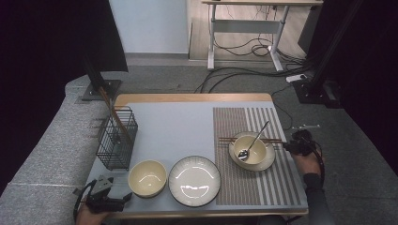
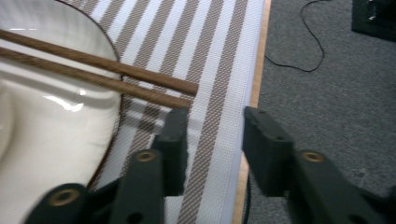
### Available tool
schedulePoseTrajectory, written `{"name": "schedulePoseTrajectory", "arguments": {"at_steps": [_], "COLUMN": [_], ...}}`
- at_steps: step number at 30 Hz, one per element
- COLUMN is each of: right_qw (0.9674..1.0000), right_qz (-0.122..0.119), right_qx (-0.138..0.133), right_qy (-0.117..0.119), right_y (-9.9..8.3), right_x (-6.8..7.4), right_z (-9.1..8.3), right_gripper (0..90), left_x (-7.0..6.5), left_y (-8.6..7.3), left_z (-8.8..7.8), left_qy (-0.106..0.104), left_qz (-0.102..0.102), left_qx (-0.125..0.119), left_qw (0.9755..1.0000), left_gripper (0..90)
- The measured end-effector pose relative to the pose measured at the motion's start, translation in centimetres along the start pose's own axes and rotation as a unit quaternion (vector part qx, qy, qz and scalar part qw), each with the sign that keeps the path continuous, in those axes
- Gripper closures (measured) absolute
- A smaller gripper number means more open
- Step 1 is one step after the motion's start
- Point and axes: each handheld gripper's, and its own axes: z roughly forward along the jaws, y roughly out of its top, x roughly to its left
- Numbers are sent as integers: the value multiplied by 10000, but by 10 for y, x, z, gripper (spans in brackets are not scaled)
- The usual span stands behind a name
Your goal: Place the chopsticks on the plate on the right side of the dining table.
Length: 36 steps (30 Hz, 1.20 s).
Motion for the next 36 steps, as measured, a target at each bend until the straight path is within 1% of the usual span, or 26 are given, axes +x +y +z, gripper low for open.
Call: {"name": "schedulePoseTrajectory", "arguments": {"at_steps": [1, 3, 6, 8, 10, 11, 13, 14, 18, 21, 22, 23, 24, 25, 30, 32, 34, 36], "right_qw": [10000, 10000, 9999, 9997, 9996, 9992, 9989, 9987, 9975, 9963, 9963, 9953, 9953, 9945, 9935, 9930, 9919, 9918], "right_qz": [35, 2, -11, -39, -75, -139, -246, -289, -392, -450, -450, -501, -501, -531, -553, -595, -641, -703], "right_qx": [17, 16, -48, -116, -129, -183, -182, -222, -286, -311, -311, -331, -331, -314, -241, -186, -54, -6], "right_qy": [44, 71, 113, 223, 255, 322, 348, 363, 509, 663, 663, 766, 766, 846, 970, 1007, 1098, 1064], "right_y": [-1, -2, -3, -3, -3, -2, -1, 0, 4, 9, 9, 12, 12, 14, 20, 21, 21, 22], "right_x": [1, 2, 7, 11, 13, 18, 23, 25, 36, 46, 46, 52, 52, 57, 67, 71, 75, 78], "right_z": [-2, -6, -12, -18, -21, -27, -31, -34, -42, -47, -47, -48, -48, -48, -41, -36, -30, -25], "right_gripper": [564, 515, 479, 459, 445, 431, 411, 410, 393, 388, 388, 382, 382, 382, 414, 446, 506, 569], "left_x": [0, 0, 0, 0, 0, 0, 0, 0, 0, 0, 0, 0, 0, 0, 0, 0, 0, 0], "left_y": [0, 0, 0, 0, 0, 0, 0, 0, 0, 0, 0, 0, 0, 0, 0, 0, 0, 0], "left_z": [0, 0, 0, 0, 0, 0, 0, 0, 0, 0, 0, 0, 0, 0, 0, 0, 0, 0], "left_qy": [-3, -3, -3, 0, 0, 1, 0, 1, 0, 0, 0, 1, 1, 0, 0, 1, 3, 1], "left_qz": [2, 1, 1, 2, 2, 2, 2, 2, 7, 7, 7, 8, 8, 9, 9, 9, 7, 8], "left_qx": [3, 4, 2, 0, 0, 0, 0, -1, 1, -1, -1, -1, -1, -1, -1, -2, -3, -4], "left_qw": [10000, 10000, 10000, 10000, 10000, 10000, 10000, 10000, 10000, 10000, 10000, 10000, 10000, 10000, 10000, 10000, 10000, 10000], "left_gripper": [0, 0, 0, 0, 0, 0, 0, 0, 0, 0, 0, 0, 0, 0, 0, 0, 0, 0]}}
